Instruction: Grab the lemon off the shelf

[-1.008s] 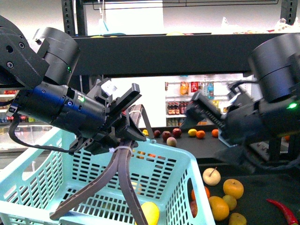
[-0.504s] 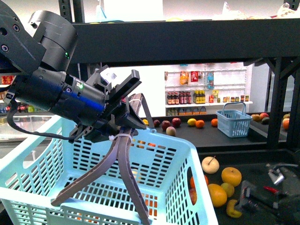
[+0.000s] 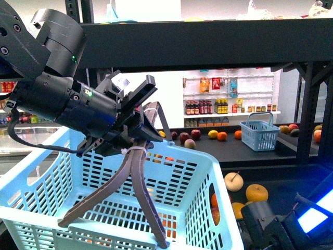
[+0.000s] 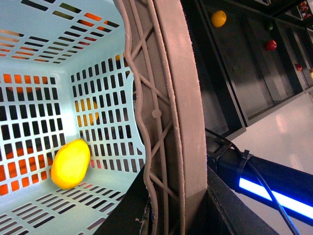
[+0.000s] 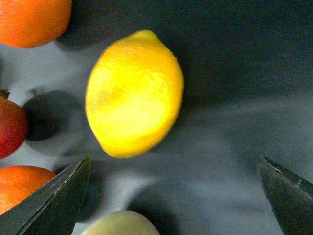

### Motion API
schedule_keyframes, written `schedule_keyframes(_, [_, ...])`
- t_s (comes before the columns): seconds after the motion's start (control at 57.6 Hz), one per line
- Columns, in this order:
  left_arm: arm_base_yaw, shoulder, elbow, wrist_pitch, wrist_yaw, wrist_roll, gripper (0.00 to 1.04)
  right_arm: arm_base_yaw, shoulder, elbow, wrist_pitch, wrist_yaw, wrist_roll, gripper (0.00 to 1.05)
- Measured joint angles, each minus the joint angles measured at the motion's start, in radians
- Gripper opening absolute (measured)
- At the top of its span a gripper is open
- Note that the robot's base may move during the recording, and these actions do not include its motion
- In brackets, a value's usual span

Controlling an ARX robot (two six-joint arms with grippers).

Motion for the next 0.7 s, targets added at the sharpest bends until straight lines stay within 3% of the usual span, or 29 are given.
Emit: schedule_keyframes(0.695, [0.000, 0.000, 0.000, 0.000, 0.000, 0.000, 0.20, 0.071, 0.295, 0.568, -0.294, 0.110, -0.095, 1.02])
